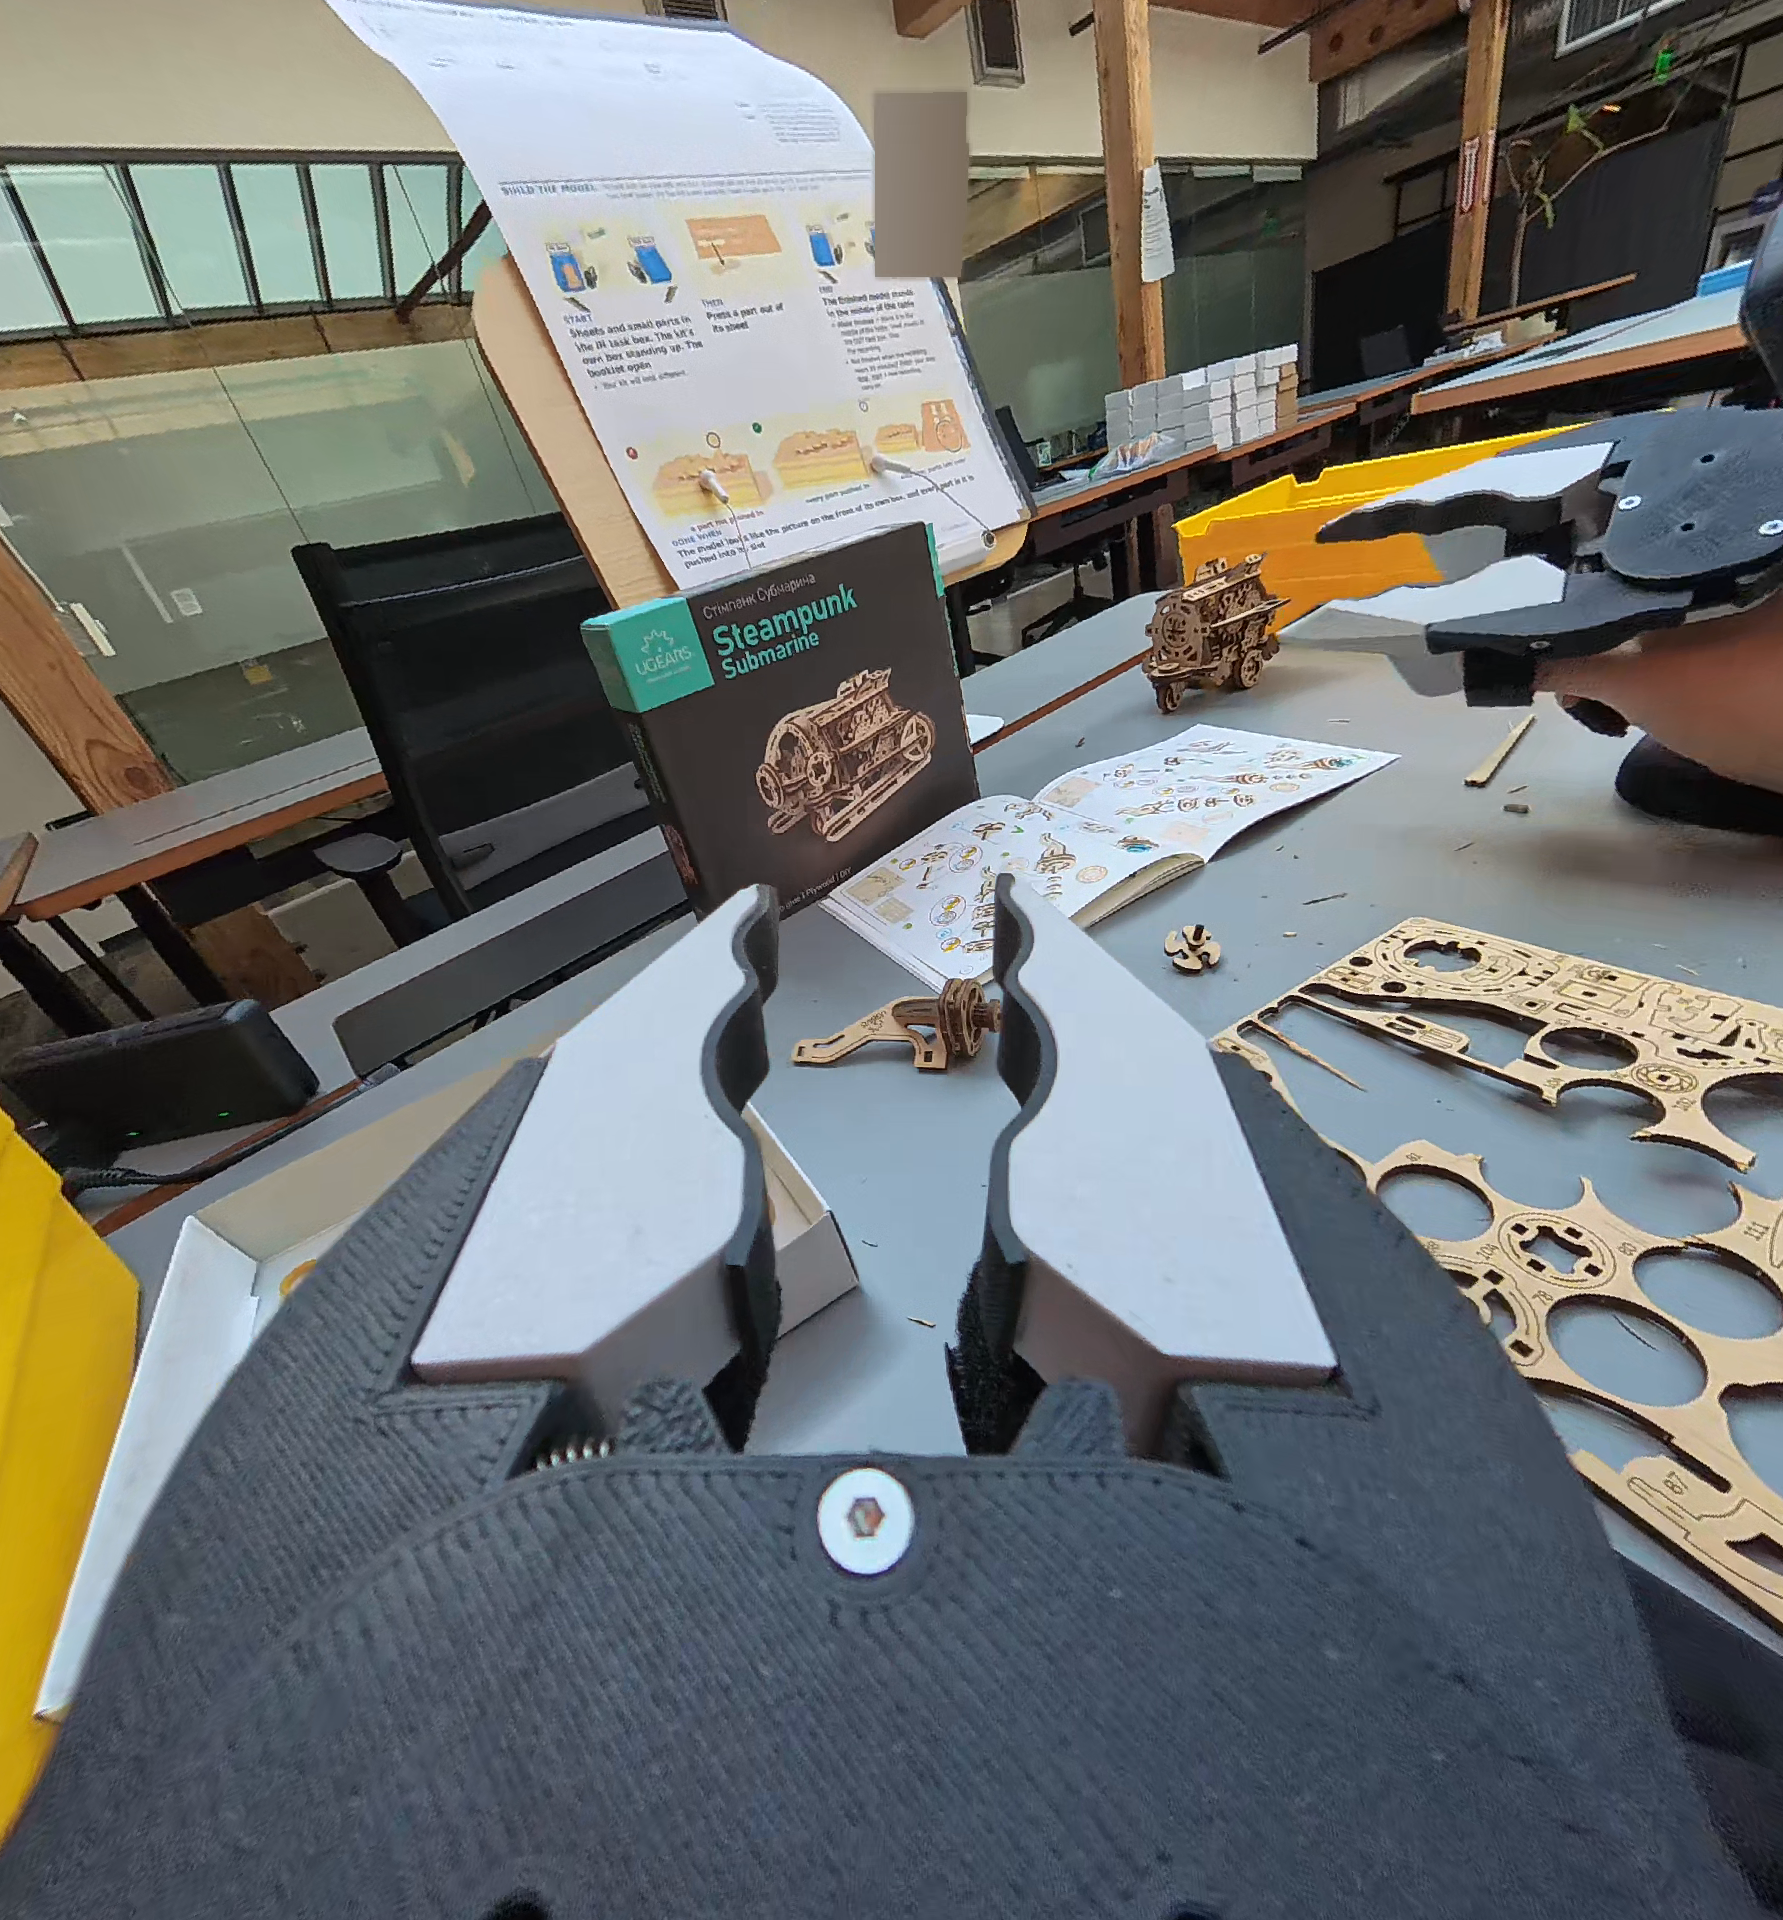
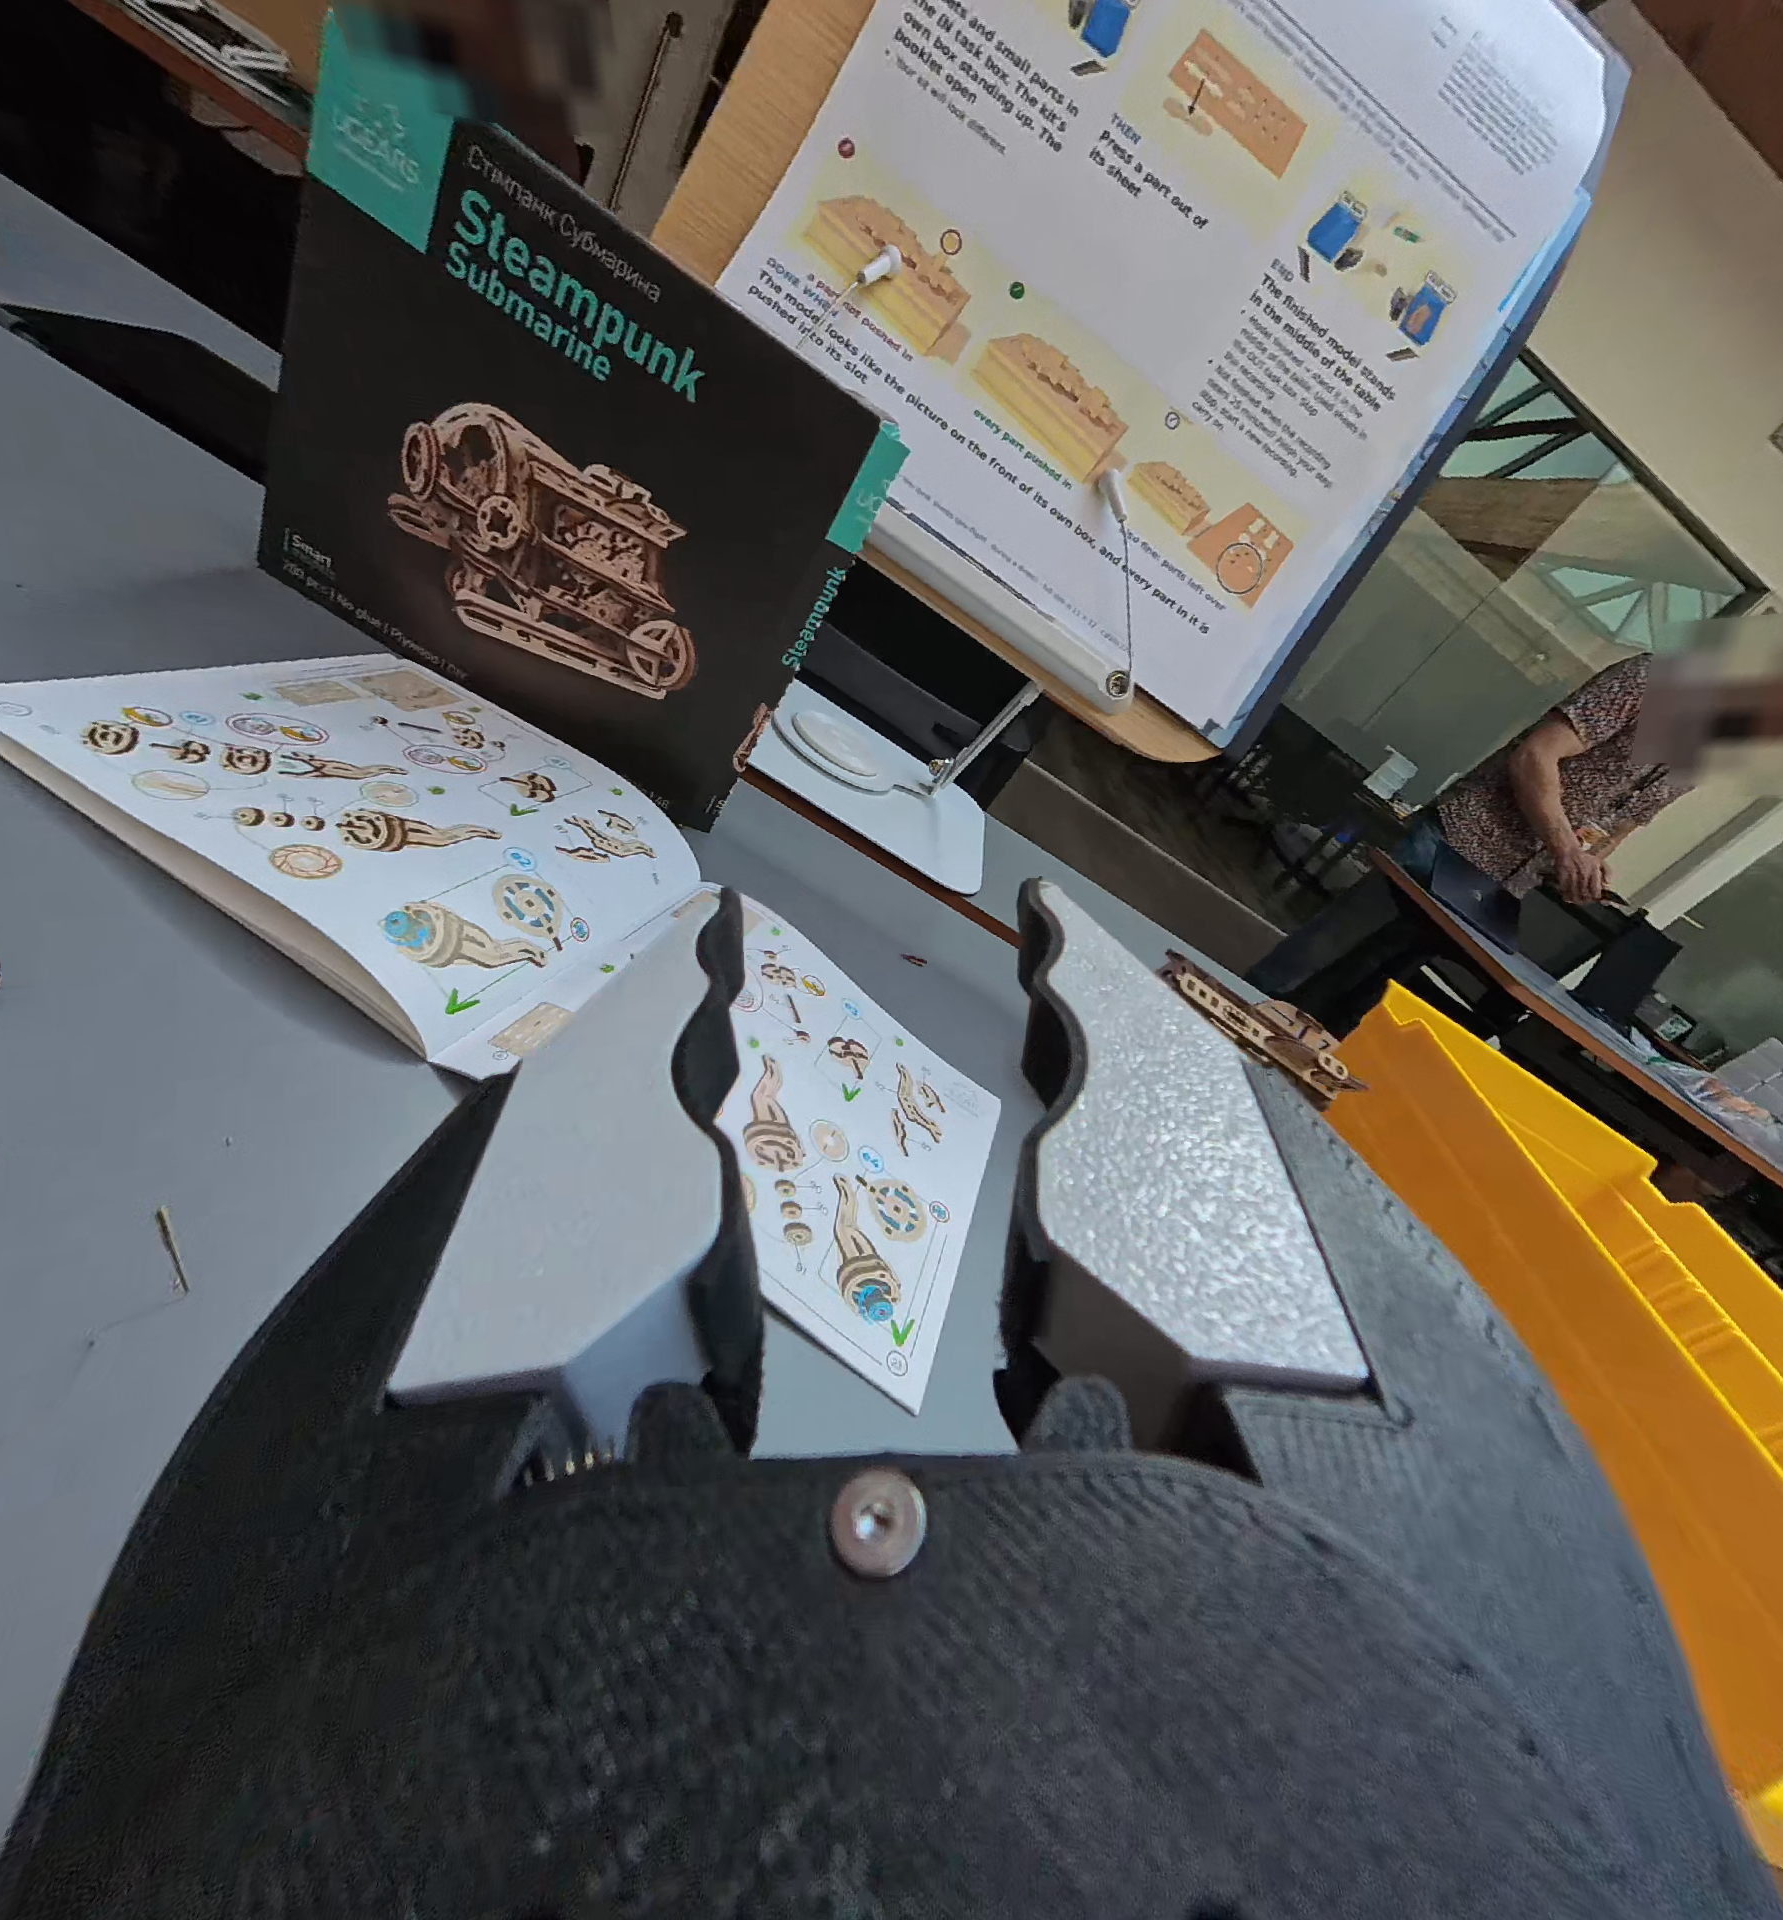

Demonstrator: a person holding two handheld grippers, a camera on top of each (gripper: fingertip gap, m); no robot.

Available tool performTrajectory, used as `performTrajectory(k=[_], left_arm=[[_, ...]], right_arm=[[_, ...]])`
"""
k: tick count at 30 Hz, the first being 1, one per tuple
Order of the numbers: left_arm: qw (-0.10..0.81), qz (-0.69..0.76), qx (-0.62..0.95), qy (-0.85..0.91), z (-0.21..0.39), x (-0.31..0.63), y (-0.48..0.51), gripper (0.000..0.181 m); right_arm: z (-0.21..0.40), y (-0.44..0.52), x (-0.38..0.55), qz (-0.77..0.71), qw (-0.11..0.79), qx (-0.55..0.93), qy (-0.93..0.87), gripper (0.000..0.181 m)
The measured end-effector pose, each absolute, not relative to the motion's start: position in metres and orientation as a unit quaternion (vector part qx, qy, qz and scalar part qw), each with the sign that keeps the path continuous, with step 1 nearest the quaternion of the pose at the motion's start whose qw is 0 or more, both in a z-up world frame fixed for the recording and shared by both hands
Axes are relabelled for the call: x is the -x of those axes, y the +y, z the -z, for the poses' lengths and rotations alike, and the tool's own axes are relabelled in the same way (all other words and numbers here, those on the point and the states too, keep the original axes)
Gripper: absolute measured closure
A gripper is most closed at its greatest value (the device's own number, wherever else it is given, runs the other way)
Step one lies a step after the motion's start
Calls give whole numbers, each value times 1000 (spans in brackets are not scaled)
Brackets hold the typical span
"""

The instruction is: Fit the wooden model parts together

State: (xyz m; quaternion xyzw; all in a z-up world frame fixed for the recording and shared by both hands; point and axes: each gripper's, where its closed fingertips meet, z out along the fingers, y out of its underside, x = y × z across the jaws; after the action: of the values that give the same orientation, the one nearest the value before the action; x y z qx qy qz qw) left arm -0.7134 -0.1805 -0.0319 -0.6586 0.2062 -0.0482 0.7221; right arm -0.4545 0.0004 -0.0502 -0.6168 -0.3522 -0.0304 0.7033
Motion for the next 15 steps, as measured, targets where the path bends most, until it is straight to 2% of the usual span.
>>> performTrajectory(k=[9, 15], left_arm=[[724, 76, 668, 153, 29, 745, -170, 139], [738, 72, 654, 148, 25, 747, -174, 139]], right_arm=[[52, 9, 442, -16, 700, 646, -304, 128], [44, 2, 447, 6, 719, 616, -323, 127]])
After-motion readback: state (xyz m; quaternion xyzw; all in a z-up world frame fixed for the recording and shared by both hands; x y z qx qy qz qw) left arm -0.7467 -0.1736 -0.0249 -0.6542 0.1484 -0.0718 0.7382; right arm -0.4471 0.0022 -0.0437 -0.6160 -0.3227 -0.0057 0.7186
